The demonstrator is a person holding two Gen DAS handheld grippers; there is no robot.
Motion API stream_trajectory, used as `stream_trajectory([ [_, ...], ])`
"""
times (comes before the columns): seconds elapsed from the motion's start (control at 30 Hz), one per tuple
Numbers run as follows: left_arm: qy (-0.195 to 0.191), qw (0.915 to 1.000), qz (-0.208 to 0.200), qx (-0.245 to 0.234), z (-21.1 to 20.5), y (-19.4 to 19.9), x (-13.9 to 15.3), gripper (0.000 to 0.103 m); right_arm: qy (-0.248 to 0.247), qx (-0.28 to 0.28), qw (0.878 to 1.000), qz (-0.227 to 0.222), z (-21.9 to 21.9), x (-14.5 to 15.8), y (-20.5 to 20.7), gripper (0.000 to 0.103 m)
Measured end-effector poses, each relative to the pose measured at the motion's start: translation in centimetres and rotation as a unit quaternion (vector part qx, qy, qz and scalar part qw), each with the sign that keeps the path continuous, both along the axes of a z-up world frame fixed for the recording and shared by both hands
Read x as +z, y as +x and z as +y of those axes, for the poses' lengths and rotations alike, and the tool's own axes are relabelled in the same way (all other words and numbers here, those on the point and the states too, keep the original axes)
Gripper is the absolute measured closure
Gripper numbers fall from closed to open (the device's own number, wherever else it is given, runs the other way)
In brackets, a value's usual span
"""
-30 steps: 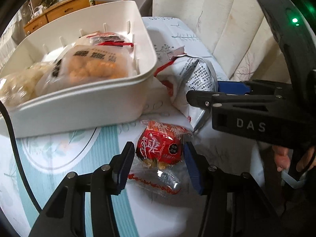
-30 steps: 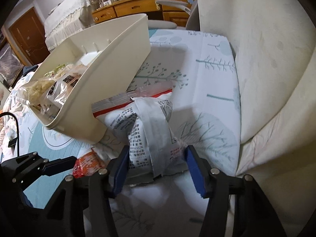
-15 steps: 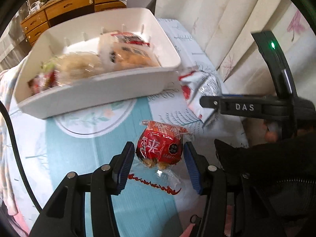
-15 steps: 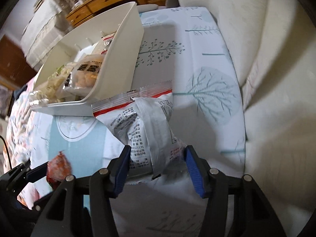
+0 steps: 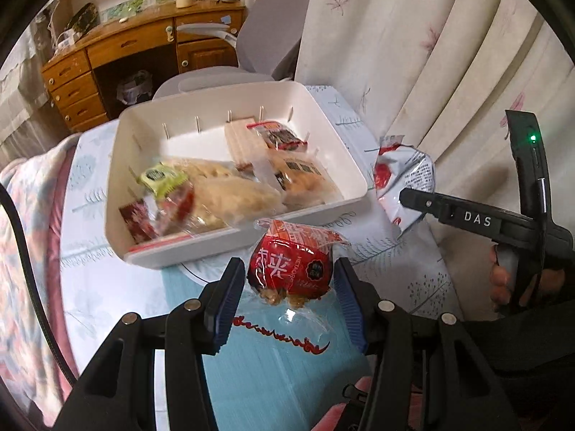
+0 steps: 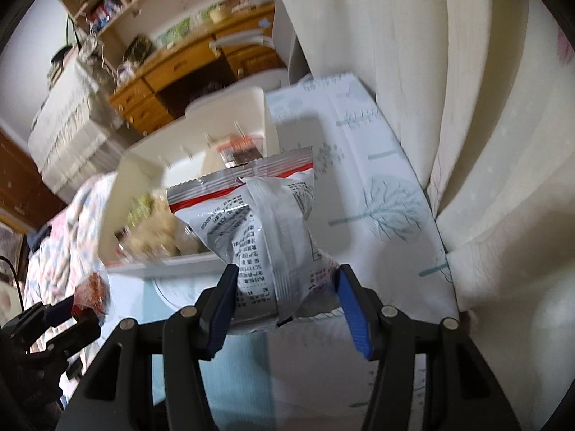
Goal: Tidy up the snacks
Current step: 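Lift and carry the red candy packet and silver bag over the tray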
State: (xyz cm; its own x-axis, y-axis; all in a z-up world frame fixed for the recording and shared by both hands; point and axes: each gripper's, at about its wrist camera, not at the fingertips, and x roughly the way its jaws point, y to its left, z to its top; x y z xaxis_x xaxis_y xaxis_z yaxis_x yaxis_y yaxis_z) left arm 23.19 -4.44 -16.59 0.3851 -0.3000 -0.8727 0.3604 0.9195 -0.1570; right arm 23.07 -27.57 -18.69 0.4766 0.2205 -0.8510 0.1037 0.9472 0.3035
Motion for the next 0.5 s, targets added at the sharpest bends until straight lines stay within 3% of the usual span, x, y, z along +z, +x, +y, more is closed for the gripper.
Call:
stream_trajectory([
  [0.5, -0.023, 0.9984, -0.051, -0.008, 5.8, 8.7, 3.0, 0.053, 0.016, -0.061, 0.994, -0.084, 6.1, 2.5, 2.4, 0.047],
])
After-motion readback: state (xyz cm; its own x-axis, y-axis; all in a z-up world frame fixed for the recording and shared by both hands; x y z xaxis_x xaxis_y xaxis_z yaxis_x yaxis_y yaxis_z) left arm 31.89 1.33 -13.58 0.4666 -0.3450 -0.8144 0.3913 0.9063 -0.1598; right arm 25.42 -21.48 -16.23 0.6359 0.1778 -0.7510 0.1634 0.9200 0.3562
